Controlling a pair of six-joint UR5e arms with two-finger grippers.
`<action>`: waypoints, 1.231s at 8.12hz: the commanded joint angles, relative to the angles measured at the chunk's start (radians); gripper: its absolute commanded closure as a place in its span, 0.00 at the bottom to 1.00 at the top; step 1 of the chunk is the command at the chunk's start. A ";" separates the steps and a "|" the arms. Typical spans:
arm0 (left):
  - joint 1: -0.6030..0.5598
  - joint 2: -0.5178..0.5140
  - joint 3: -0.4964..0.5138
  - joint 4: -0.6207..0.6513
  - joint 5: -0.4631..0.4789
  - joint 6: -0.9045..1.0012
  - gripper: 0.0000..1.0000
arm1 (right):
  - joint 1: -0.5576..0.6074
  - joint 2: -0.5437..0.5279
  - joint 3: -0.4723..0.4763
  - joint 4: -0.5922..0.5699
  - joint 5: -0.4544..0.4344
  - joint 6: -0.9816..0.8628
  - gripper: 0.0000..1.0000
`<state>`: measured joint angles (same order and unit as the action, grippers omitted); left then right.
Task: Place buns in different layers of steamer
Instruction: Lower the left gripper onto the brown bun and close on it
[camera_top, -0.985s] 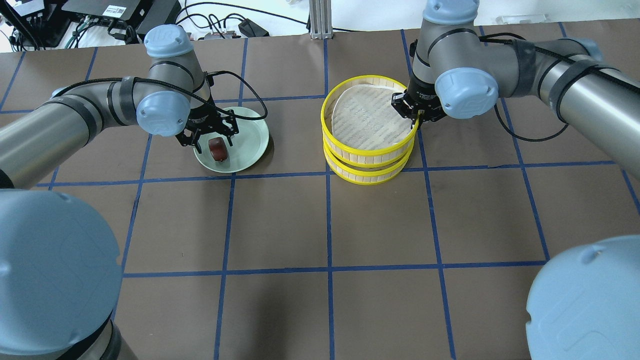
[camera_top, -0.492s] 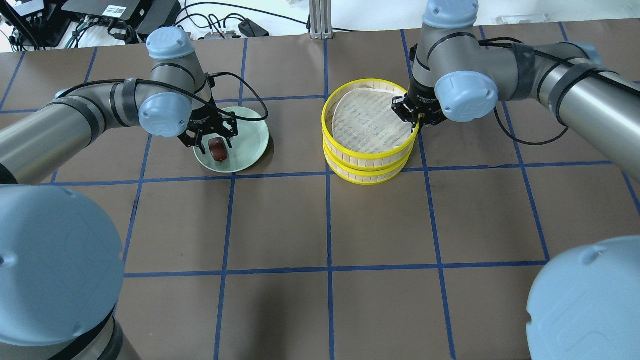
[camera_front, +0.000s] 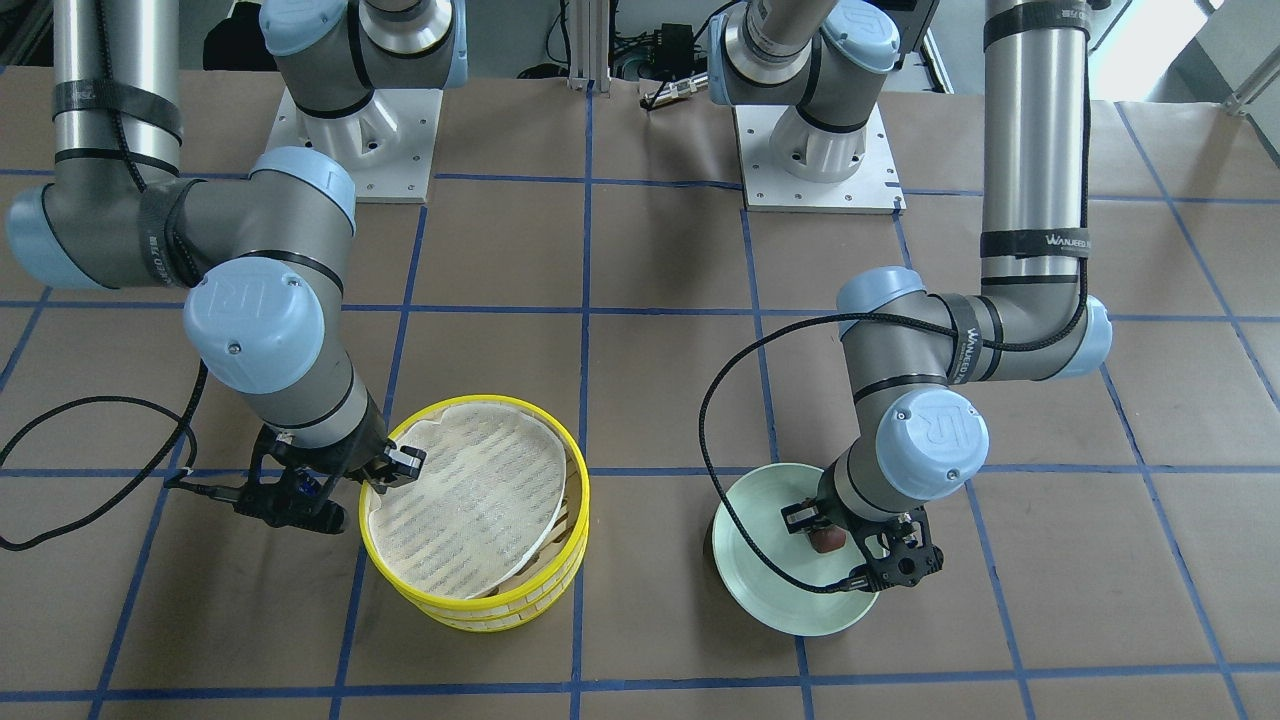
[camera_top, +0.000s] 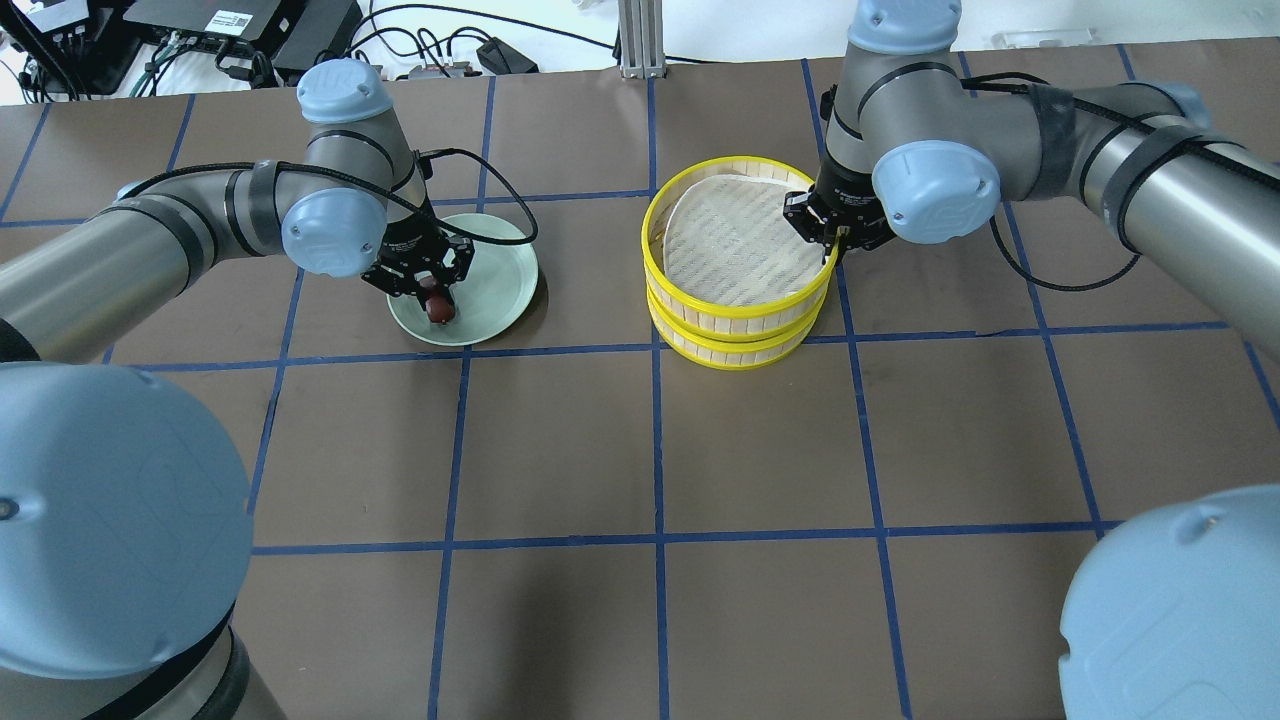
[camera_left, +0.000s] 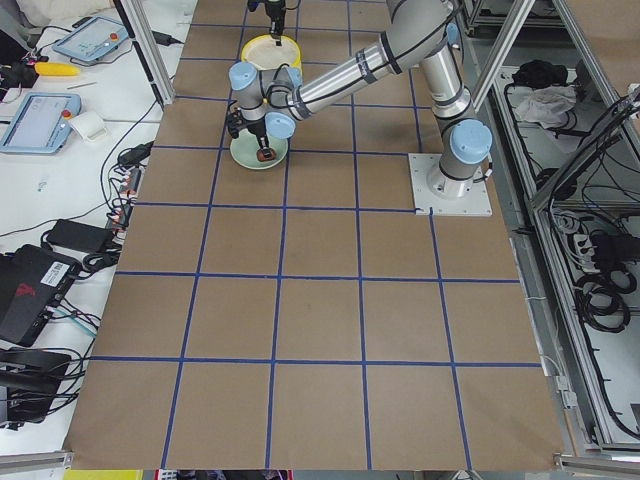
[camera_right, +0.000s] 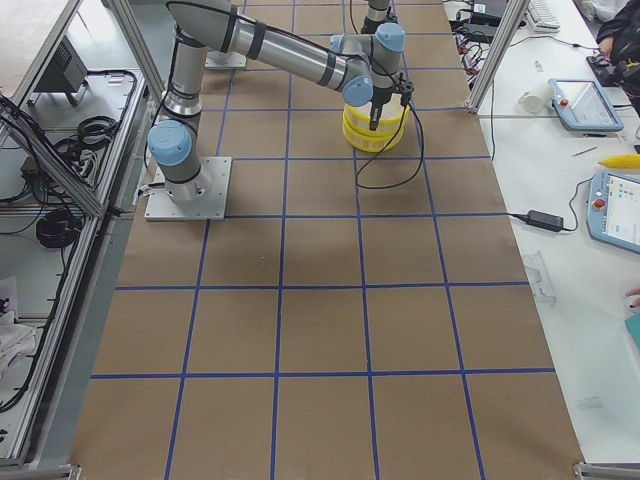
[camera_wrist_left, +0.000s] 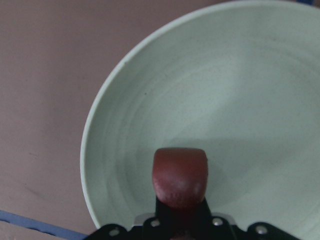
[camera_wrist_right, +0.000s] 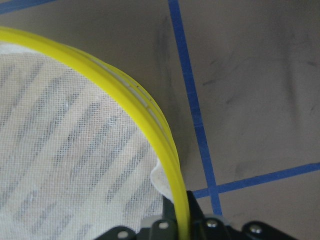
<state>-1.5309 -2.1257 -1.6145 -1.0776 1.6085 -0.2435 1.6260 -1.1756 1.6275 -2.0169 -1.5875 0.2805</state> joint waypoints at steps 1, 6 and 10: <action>0.000 0.019 0.007 -0.001 -0.002 -0.011 1.00 | 0.000 0.001 0.000 0.000 0.001 -0.003 1.00; 0.000 0.046 0.010 -0.001 0.011 -0.011 1.00 | 0.000 0.002 0.002 -0.003 -0.009 -0.003 0.77; 0.002 0.046 0.008 -0.001 0.016 0.003 1.00 | 0.000 0.001 0.012 -0.003 -0.003 0.008 0.53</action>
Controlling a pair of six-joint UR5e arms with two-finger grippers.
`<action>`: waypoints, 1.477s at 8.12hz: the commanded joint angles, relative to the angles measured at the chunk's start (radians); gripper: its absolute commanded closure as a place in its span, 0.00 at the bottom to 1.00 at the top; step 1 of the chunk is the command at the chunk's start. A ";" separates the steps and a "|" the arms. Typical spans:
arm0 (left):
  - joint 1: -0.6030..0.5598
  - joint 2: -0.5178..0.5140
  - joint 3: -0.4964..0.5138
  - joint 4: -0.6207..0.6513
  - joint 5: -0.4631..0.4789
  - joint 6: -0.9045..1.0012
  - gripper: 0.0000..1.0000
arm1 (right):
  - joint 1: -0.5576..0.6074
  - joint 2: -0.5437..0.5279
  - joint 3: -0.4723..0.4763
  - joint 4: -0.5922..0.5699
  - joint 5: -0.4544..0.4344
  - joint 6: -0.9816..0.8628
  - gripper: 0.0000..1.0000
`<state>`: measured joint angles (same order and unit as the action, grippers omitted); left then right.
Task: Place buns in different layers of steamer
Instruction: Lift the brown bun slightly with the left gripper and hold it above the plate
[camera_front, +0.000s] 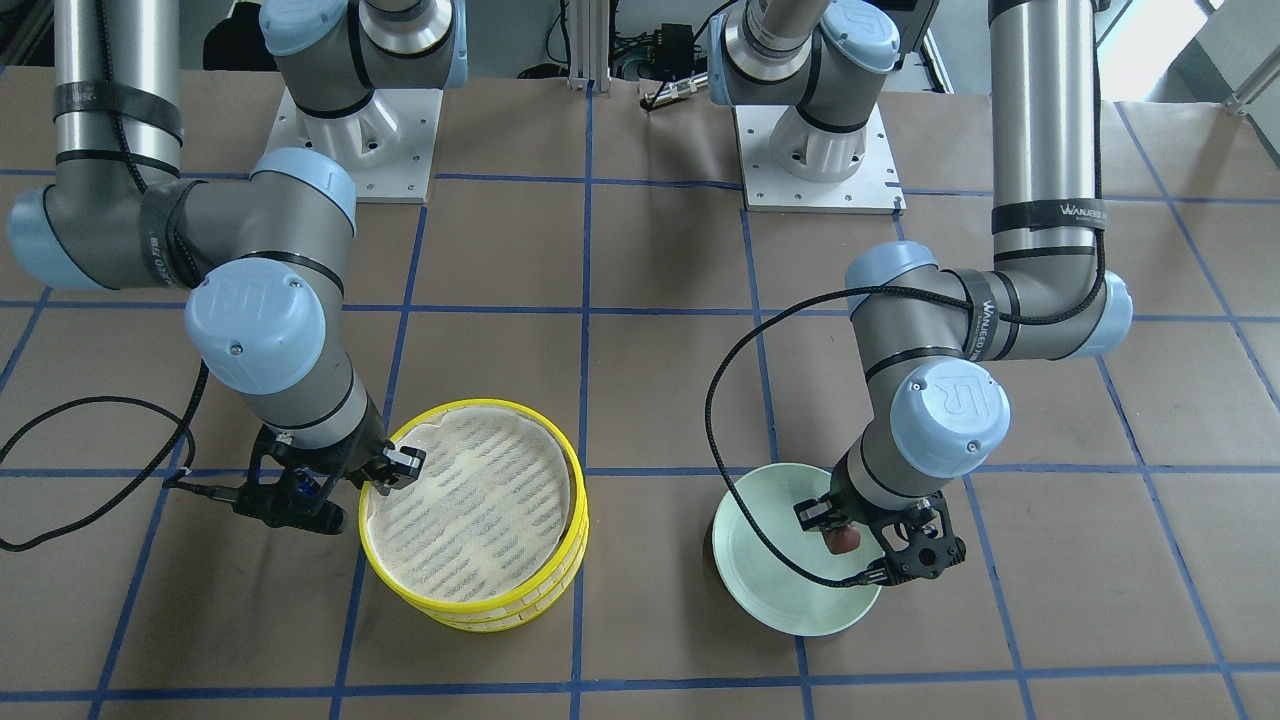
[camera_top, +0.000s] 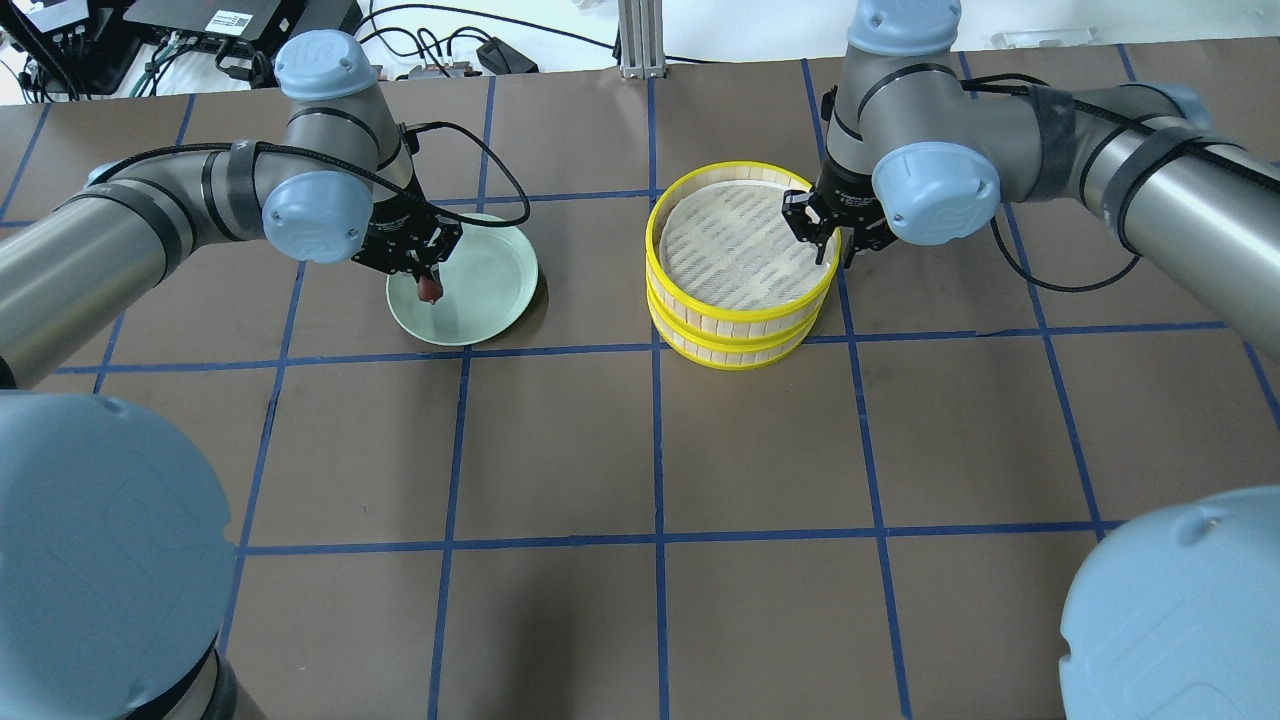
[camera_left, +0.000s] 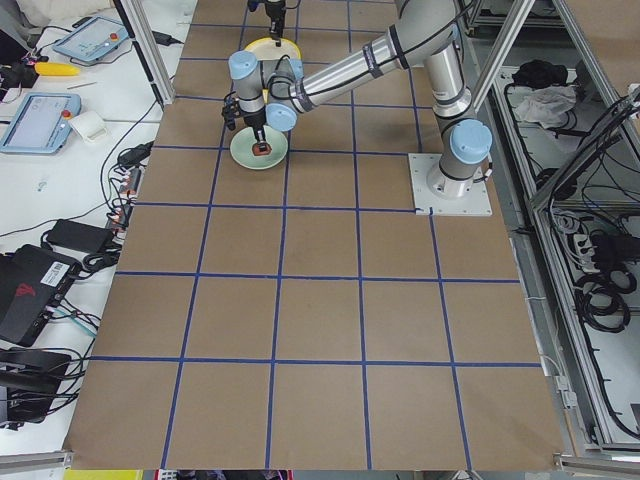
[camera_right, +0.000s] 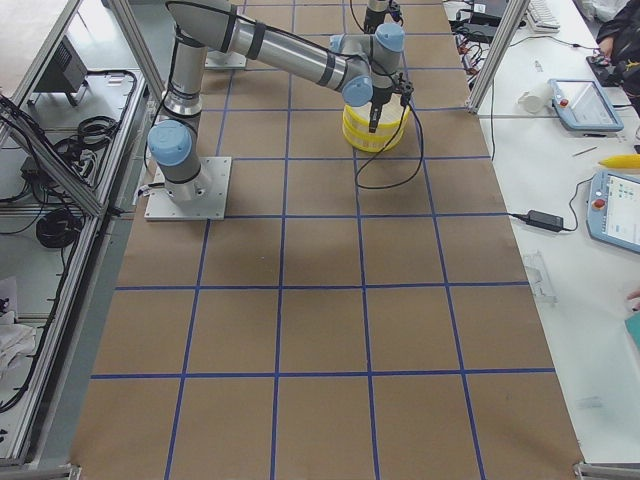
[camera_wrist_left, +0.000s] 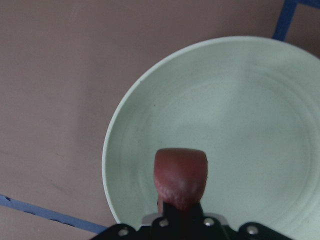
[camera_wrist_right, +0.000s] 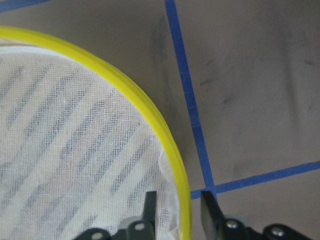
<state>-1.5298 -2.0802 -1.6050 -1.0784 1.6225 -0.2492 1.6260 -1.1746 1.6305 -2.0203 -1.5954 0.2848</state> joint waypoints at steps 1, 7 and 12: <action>0.002 0.000 -0.001 0.000 0.002 0.010 1.00 | 0.000 0.000 0.014 0.000 0.006 0.004 0.53; 0.008 0.020 -0.004 -0.006 0.045 0.010 1.00 | 0.005 -0.023 0.009 -0.006 -0.003 0.011 1.00; 0.008 0.023 -0.001 -0.005 0.037 0.008 1.00 | 0.015 -0.031 0.014 -0.002 -0.026 0.007 1.00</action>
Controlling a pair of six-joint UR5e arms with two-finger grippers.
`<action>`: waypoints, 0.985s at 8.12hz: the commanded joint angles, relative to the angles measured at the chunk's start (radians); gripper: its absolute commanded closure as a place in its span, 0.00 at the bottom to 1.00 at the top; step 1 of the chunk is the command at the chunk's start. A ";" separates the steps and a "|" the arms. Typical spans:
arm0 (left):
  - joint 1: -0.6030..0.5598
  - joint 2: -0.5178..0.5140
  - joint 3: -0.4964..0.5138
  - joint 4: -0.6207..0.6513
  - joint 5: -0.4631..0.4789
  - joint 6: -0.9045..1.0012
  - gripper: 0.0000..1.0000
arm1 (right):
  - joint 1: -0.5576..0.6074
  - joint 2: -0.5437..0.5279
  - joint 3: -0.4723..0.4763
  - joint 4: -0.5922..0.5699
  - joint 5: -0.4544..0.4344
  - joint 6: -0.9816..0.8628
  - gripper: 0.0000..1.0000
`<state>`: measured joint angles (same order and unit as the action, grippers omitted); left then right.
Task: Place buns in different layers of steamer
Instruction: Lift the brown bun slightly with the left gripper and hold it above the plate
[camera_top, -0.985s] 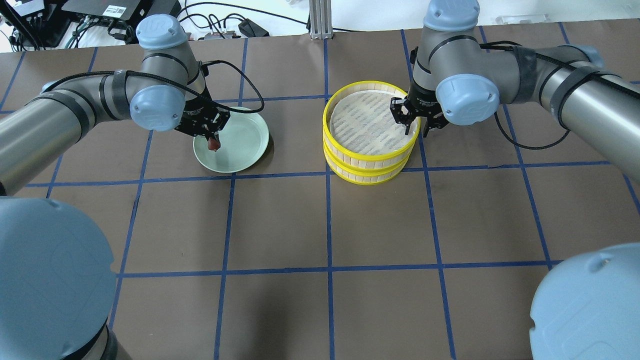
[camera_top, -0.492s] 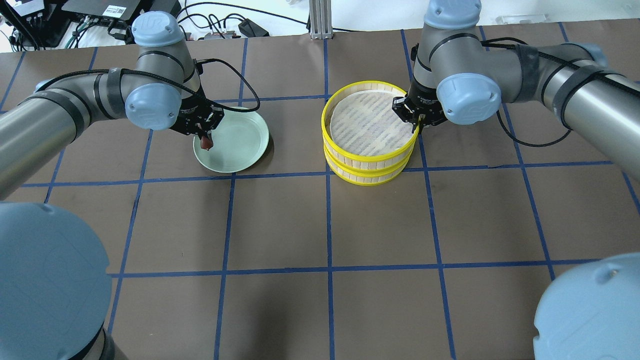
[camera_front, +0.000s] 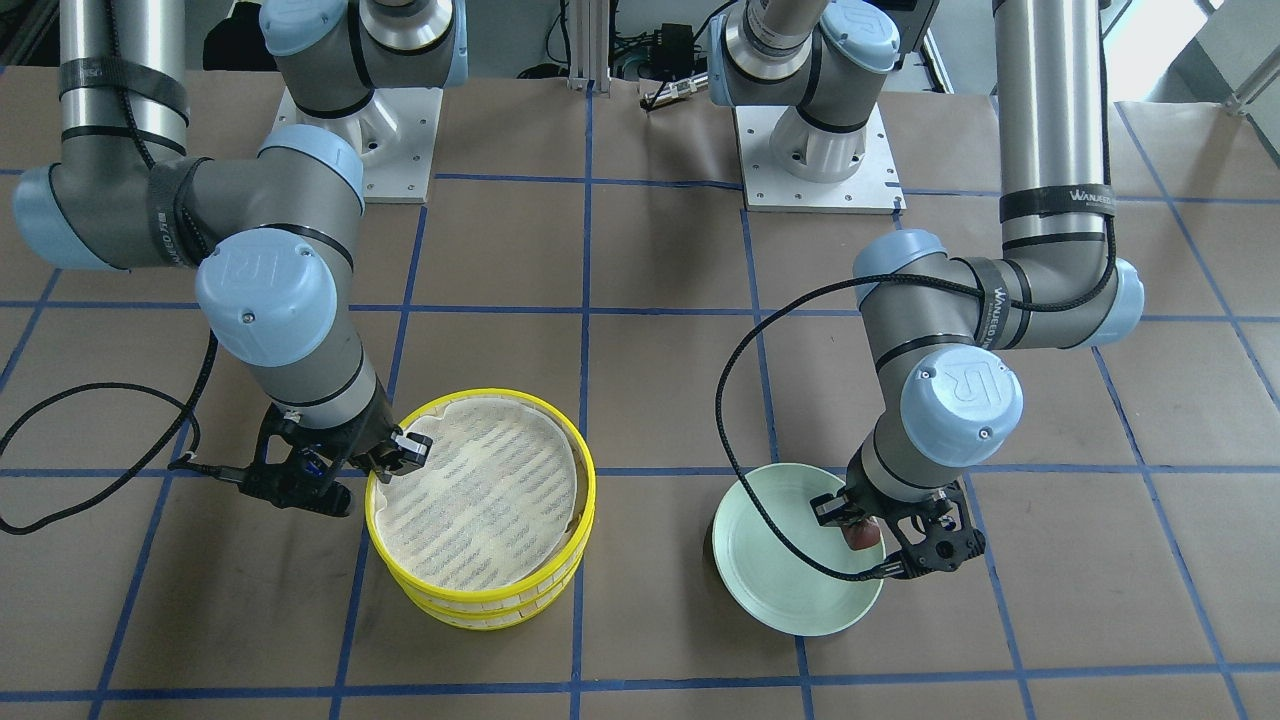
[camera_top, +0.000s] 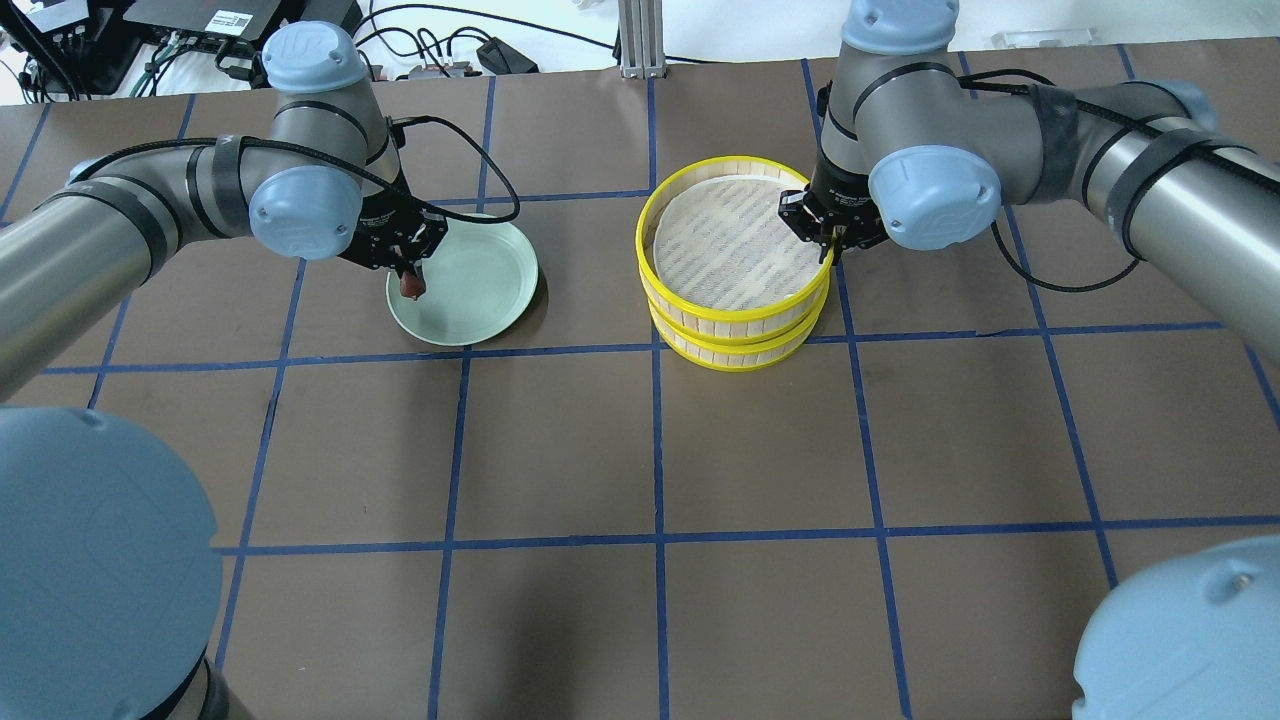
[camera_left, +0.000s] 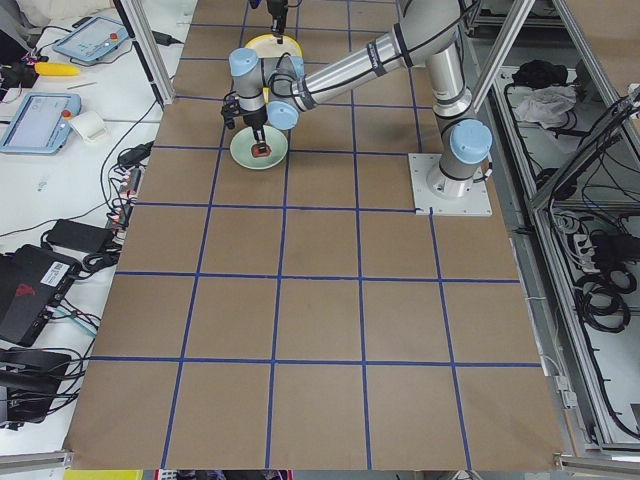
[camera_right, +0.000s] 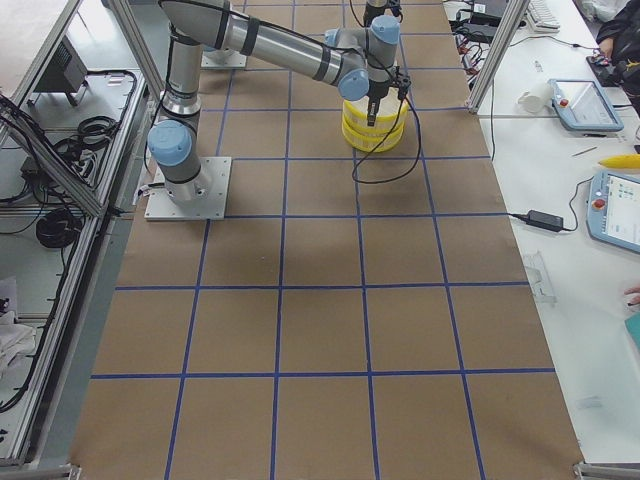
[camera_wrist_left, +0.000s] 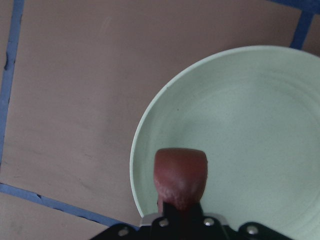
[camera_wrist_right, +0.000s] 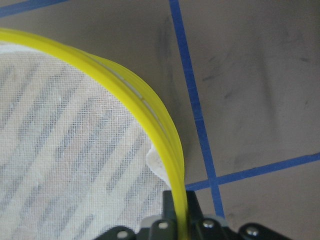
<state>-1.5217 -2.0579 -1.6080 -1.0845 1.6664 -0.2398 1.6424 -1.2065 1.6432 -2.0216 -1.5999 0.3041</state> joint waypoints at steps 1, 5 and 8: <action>0.000 -0.001 0.000 0.003 0.001 0.000 1.00 | -0.004 0.002 0.001 0.000 -0.035 -0.048 1.00; 0.000 -0.001 -0.001 0.003 -0.004 0.004 1.00 | -0.006 0.007 0.006 -0.009 -0.015 -0.046 1.00; 0.000 -0.001 -0.009 0.006 0.001 0.005 1.00 | -0.006 0.008 0.007 -0.009 -0.015 -0.049 1.00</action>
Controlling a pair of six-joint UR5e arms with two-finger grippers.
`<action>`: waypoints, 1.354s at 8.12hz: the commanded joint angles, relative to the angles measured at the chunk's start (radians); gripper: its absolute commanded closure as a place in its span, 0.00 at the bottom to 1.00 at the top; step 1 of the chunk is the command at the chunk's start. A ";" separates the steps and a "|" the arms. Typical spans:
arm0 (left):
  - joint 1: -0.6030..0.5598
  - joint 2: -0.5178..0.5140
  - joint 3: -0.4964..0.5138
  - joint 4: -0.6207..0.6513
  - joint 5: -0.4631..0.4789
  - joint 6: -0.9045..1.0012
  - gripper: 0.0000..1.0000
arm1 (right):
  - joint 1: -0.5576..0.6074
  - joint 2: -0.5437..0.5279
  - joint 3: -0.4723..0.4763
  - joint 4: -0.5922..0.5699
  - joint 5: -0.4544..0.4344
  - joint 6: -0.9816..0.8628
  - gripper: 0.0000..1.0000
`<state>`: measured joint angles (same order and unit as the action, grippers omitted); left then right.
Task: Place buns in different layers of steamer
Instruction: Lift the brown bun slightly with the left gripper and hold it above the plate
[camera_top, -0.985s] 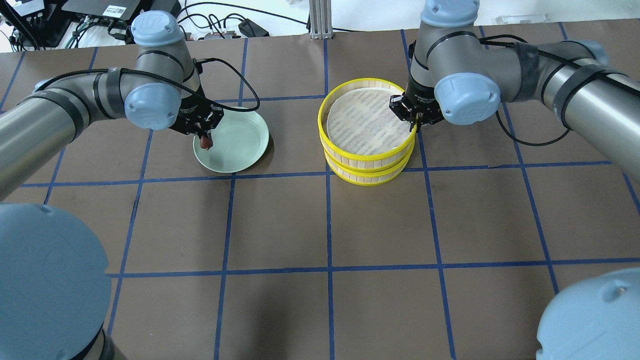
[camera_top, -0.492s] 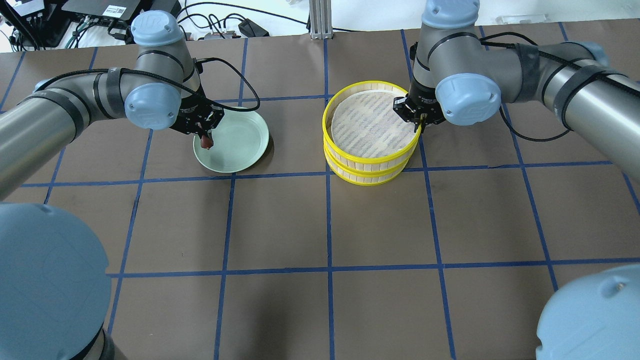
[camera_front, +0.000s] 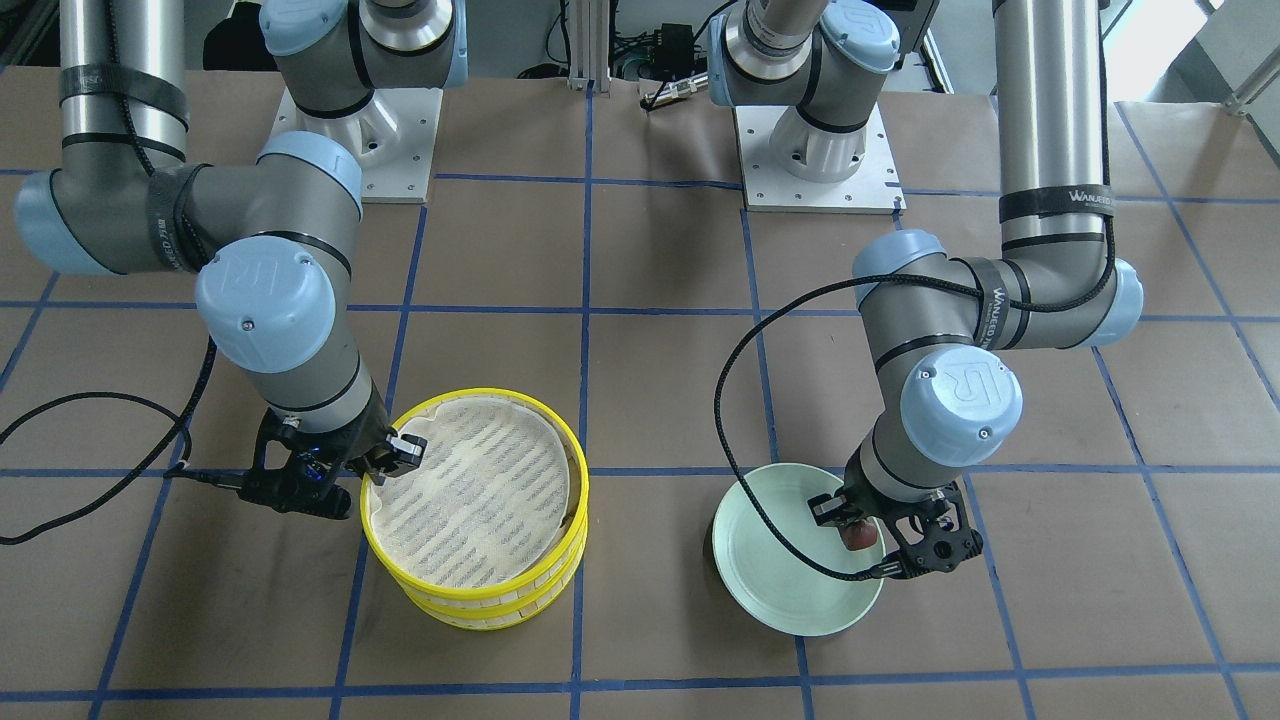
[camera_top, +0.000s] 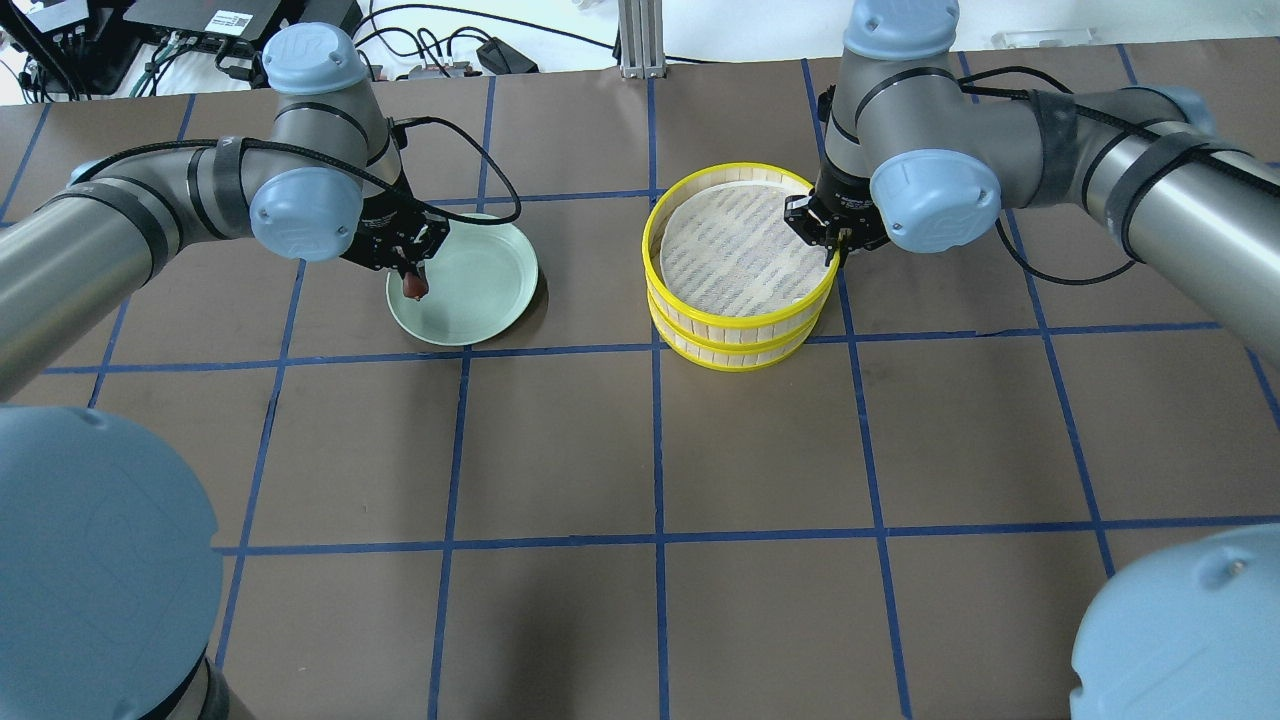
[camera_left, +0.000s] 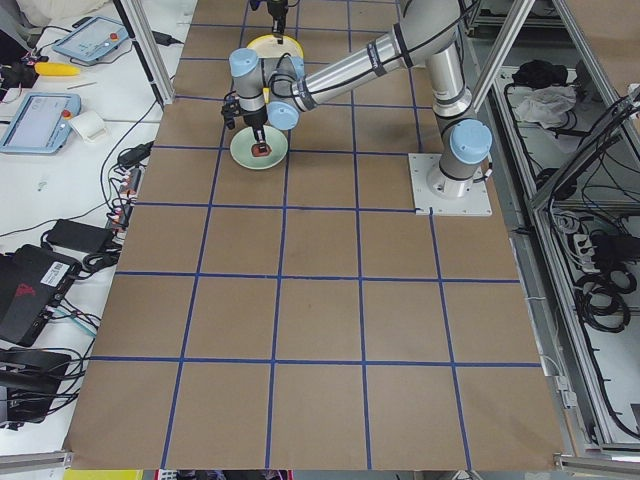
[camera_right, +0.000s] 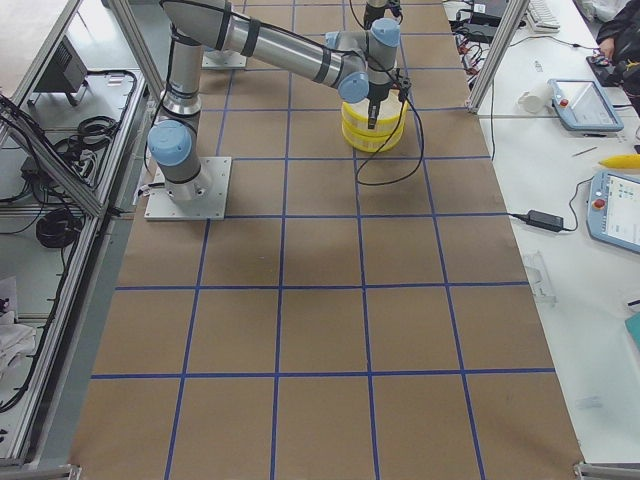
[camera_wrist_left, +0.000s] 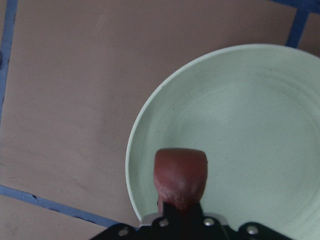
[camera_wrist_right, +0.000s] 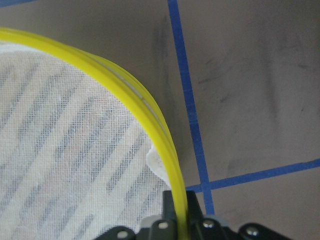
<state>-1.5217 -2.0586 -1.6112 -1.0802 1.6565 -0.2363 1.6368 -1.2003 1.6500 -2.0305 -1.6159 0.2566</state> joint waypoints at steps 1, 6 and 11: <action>0.000 0.000 -0.007 0.002 0.008 0.002 1.00 | 0.000 0.004 0.001 0.000 -0.001 -0.003 1.00; 0.000 0.014 0.007 0.002 -0.006 -0.006 1.00 | -0.002 0.005 0.001 -0.013 -0.009 -0.003 0.84; -0.006 0.113 0.004 -0.010 -0.057 -0.014 1.00 | -0.002 0.007 0.002 -0.016 -0.001 -0.003 0.72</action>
<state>-1.5244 -1.9674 -1.6066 -1.0892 1.6059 -0.2495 1.6352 -1.1937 1.6506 -2.0477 -1.6180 0.2531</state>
